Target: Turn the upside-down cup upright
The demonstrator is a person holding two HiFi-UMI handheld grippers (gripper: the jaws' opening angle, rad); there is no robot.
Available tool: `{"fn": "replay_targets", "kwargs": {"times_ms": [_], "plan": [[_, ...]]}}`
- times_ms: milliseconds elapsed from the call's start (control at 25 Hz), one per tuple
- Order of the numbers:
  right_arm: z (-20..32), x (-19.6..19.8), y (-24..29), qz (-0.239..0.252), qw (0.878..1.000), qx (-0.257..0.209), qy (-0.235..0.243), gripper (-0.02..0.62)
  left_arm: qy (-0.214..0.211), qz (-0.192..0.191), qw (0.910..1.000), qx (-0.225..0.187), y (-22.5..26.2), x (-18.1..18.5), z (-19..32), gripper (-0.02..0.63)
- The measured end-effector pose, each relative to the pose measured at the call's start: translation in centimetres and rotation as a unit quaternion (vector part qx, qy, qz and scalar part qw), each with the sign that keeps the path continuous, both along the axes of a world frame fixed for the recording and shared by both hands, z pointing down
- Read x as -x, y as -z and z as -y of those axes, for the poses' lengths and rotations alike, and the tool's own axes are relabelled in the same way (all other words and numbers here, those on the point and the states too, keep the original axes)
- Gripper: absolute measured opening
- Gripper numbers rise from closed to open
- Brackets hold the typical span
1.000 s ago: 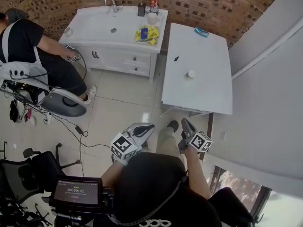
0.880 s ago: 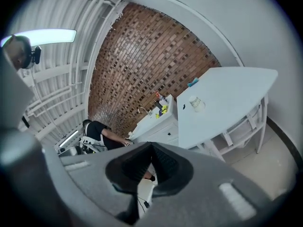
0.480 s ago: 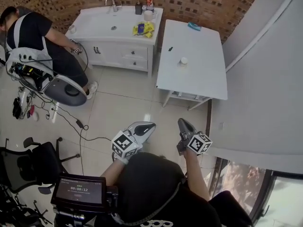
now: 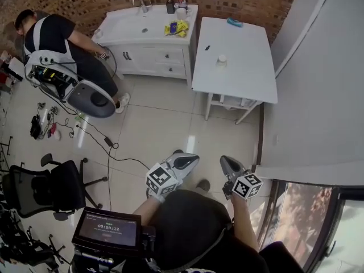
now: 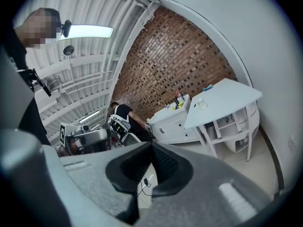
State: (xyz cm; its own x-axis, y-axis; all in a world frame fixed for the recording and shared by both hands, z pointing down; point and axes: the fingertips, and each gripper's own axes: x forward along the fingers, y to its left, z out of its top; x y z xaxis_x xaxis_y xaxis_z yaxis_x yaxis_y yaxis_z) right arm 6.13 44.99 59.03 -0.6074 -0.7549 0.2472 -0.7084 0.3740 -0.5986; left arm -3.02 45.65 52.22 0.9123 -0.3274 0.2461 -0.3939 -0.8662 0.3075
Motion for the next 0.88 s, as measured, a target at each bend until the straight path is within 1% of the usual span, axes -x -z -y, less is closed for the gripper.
{"fn": "replay_targets", "kwargs": {"times_ms": [240,400,680,760,880], "plan": [[-1.0,-0.3,1.8,0.005,1.0,-0.016,-0.005,-0.008,-0.013,0.0,0.9999,0.002,0.4,-0.8,-0.9,0.014],[0.0,-0.1,3.0,0.002,0.999,-0.039,-0.001,-0.008,-0.015,-0.002,0.9998,-0.009,0.7,-0.8,-0.2,0.014],[1.4,0.5,3.1,-0.005,0.998,-0.069,0.006,-0.008,-0.014,-0.005,0.9996,-0.023,-0.7,-0.4,0.1,0.014],[1.7,1.3,3.5,-0.011,0.997,-0.073,0.012,-0.008,-0.011,-0.007,0.9996,-0.023,-0.5,0.2,0.3,0.014],[2.2,4.1,5.7,-0.02,0.997,-0.067,0.013,-0.008,-0.013,-0.014,0.9997,-0.014,1.2,2.6,1.0,0.014]]}}
